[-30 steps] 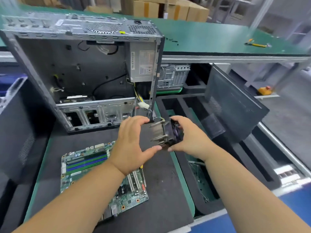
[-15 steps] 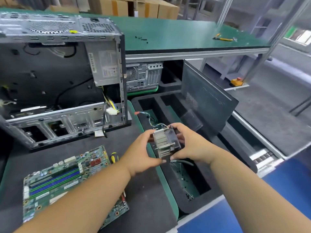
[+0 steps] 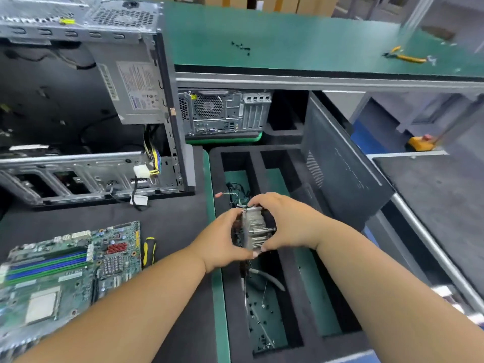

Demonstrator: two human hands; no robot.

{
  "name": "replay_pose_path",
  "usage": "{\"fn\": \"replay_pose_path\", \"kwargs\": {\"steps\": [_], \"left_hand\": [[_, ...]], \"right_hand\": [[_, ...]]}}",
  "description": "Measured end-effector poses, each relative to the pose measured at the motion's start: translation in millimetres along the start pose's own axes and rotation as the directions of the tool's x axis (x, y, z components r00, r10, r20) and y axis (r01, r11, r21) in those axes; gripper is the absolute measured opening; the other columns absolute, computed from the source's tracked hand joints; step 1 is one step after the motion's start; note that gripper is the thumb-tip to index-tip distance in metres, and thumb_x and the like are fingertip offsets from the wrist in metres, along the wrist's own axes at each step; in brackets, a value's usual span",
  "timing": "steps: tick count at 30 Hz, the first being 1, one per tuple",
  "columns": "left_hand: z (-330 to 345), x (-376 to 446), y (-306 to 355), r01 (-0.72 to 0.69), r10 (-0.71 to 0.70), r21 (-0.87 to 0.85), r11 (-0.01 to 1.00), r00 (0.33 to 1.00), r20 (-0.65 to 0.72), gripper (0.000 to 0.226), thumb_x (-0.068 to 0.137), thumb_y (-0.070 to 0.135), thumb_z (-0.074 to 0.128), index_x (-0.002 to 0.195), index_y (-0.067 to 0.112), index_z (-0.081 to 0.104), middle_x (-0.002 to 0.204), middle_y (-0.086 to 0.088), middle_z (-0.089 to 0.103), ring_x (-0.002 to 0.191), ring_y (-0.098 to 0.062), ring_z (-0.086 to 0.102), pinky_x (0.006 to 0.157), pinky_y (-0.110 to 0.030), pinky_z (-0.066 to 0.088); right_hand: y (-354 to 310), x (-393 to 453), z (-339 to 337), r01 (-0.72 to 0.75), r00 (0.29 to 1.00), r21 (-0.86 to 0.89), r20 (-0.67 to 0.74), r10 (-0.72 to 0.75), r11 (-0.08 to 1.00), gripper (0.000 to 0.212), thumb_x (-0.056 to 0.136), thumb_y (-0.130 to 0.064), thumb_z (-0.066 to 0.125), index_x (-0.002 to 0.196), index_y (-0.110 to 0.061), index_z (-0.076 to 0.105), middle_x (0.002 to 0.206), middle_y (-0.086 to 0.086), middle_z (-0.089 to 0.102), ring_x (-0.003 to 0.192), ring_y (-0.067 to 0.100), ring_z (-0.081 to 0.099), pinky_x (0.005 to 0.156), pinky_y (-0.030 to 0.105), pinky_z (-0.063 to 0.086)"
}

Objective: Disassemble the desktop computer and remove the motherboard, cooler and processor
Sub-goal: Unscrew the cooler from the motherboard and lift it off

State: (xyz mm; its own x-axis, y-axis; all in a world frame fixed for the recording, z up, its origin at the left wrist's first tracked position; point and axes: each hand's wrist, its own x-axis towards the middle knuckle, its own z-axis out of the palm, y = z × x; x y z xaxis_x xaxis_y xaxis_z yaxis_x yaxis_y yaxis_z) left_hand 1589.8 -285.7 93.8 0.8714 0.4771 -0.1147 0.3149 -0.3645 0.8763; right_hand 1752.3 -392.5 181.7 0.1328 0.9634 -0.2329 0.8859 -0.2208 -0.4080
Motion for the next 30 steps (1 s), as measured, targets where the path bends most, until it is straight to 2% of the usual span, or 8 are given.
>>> {"fn": "replay_pose_path", "kwargs": {"steps": [3,5,12,19,21,23,25,30], "left_hand": [[-3.9,9.2,-5.5,0.073,-0.073,0.016,0.997,0.997,-0.032,0.108,0.055,0.045,0.089,0.146,0.037,0.031,0.143,0.020,0.044,0.131,0.003,0.040,0.115,-0.029,0.031],[-12.2,10.0,-10.7,0.120,-0.116,0.045,0.992,0.989,-0.094,0.116,0.058,0.049,0.087,0.151,0.036,0.020,0.148,0.023,0.034,0.135,0.005,0.030,0.112,-0.022,0.023],[-35.7,-11.3,-25.7,0.205,-0.190,0.035,0.978,0.949,-0.250,0.077,0.080,0.043,0.074,0.144,0.043,0.032,0.137,0.027,0.047,0.129,0.008,0.040,0.108,-0.024,0.031],[-42.7,-31.2,-29.5,0.226,-0.203,0.031,0.974,0.919,-0.338,0.065,0.083,0.035,0.073,0.139,0.042,0.041,0.130,0.028,0.052,0.122,0.014,0.043,0.104,-0.017,0.031],[-44.3,-35.2,-29.6,0.233,-0.207,0.037,0.972,0.916,-0.345,0.061,0.084,0.035,0.073,0.136,0.044,0.042,0.128,0.029,0.053,0.120,0.017,0.043,0.100,-0.013,0.030],[-45.1,-38.3,-29.8,0.241,-0.214,0.037,0.970,0.914,-0.346,0.058,0.084,0.035,0.072,0.134,0.045,0.044,0.127,0.030,0.054,0.119,0.018,0.043,0.099,-0.011,0.030],[-45.3,-41.1,-29.4,0.244,-0.217,0.033,0.969,0.911,-0.350,0.056,0.084,0.035,0.072,0.132,0.045,0.046,0.126,0.031,0.054,0.119,0.018,0.043,0.098,-0.011,0.030],[-47.6,-52.4,-28.8,0.241,-0.216,0.027,0.970,0.909,-0.358,0.053,0.084,0.038,0.071,0.132,0.046,0.048,0.124,0.035,0.054,0.119,0.020,0.042,0.096,-0.011,0.032]], "right_hand": [[16.8,20.1,5.6,0.012,0.998,-0.001,-0.058,-0.012,1.000,0.083,0.056,-0.040,0.086,0.129,-0.030,0.047,0.121,-0.008,0.054,0.109,0.014,0.056,0.093,0.034,0.048],[28.3,32.4,12.6,0.002,0.996,0.000,-0.086,-0.002,1.000,0.081,0.055,-0.041,0.084,0.127,-0.032,0.047,0.121,-0.008,0.055,0.106,0.016,0.058,0.090,0.036,0.050],[56.3,65.9,43.3,-0.021,1.000,-0.049,-0.012,0.021,0.999,0.084,0.053,-0.043,0.086,0.126,-0.035,0.044,0.121,-0.009,0.055,0.104,0.017,0.059,0.084,0.037,0.052],[70.4,80.5,68.8,-0.052,0.998,-0.014,-0.030,0.051,0.999,0.090,0.055,-0.041,0.088,0.131,-0.033,0.042,0.125,-0.006,0.053,0.108,0.020,0.056,0.085,0.036,0.050],[73.4,83.6,74.2,-0.042,0.999,-0.071,-0.024,0.040,0.997,0.092,0.056,-0.041,0.087,0.135,-0.030,0.041,0.127,-0.004,0.053,0.113,0.022,0.055,0.101,0.038,0.043],[75.2,85.9,79.7,-0.030,0.999,-0.168,-0.016,0.028,0.985,0.093,0.059,-0.041,0.085,0.139,-0.029,0.039,0.131,-0.004,0.052,0.122,0.021,0.051,0.119,0.041,0.021],[76.4,87.7,82.6,-0.033,0.999,-0.227,-0.025,0.028,0.973,0.094,0.061,-0.046,0.083,0.141,-0.030,0.036,0.134,-0.004,0.050,0.132,0.021,0.042,0.121,0.043,0.008],[72.8,92.9,82.1,-0.074,0.996,-0.304,0.025,0.086,0.950,0.112,0.068,-0.058,0.077,0.155,-0.030,0.013,0.154,0.000,0.030,0.149,0.029,0.009,0.120,0.047,0.001]]}}
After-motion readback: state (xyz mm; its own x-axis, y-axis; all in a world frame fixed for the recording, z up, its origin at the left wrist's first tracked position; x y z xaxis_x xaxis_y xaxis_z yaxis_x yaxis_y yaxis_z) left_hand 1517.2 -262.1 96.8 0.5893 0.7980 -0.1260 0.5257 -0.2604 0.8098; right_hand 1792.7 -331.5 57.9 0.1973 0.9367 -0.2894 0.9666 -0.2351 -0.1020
